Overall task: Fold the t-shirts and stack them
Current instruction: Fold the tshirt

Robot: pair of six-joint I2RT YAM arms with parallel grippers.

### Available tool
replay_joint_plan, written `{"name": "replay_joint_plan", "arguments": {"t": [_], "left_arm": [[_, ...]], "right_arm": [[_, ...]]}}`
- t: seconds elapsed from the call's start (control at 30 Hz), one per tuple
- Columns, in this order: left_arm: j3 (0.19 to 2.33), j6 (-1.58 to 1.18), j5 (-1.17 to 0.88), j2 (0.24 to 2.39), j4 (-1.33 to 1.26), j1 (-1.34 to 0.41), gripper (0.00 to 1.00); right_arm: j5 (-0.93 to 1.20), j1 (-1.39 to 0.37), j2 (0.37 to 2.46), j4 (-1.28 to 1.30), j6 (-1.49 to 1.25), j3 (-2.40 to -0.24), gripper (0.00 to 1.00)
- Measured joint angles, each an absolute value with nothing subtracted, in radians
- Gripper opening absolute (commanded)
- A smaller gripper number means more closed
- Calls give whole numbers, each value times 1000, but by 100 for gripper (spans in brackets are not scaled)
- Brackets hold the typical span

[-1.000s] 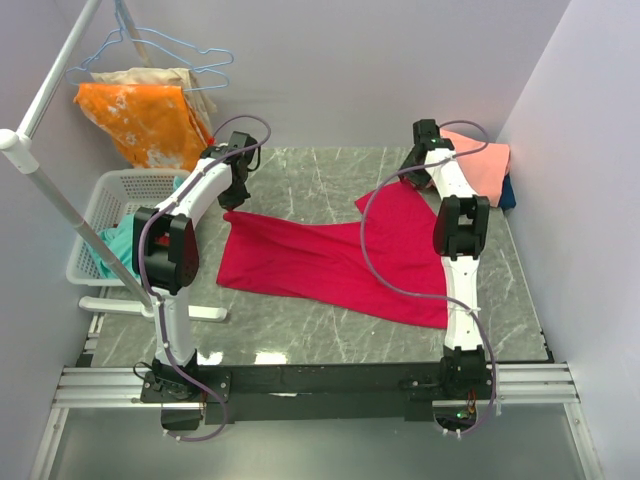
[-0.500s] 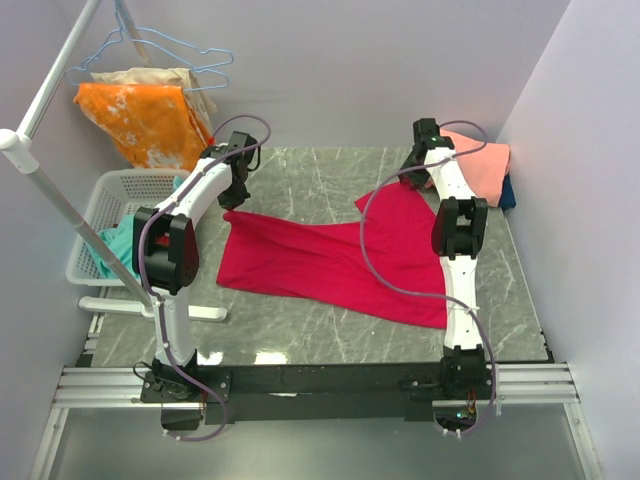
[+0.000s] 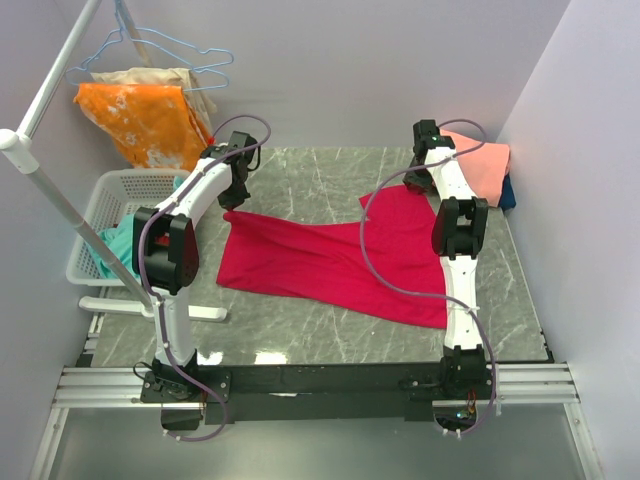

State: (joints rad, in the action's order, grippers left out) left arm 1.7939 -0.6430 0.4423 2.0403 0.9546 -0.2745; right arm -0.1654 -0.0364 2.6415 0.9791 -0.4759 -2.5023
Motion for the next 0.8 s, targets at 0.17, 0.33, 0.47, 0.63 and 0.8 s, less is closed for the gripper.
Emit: {"name": "replay_joint_plan", "arguments": {"t": [0.17,0.33,0.47,0.63,0.8], "left_arm": [[1794,-643,442,2040,955,-274,2],[1794,-643,442,2040,955,-274,3],[1794,-643,442,2040,954,-274,2],[1794,-643,443,2040,955,-274,1],[1803,-643,454,2040,957,-274,1]], "right_arm": [[-184,-36,2642,992,-430,-2502,19],[-199,-36,2642,1000,-398,-2502,0],[-207,-36,2641,1003,-384,-2502,0],[-234,-36,2597,971,-376,-2421,0],[-249,-35,2500,935,-376,-2274,0]]}}
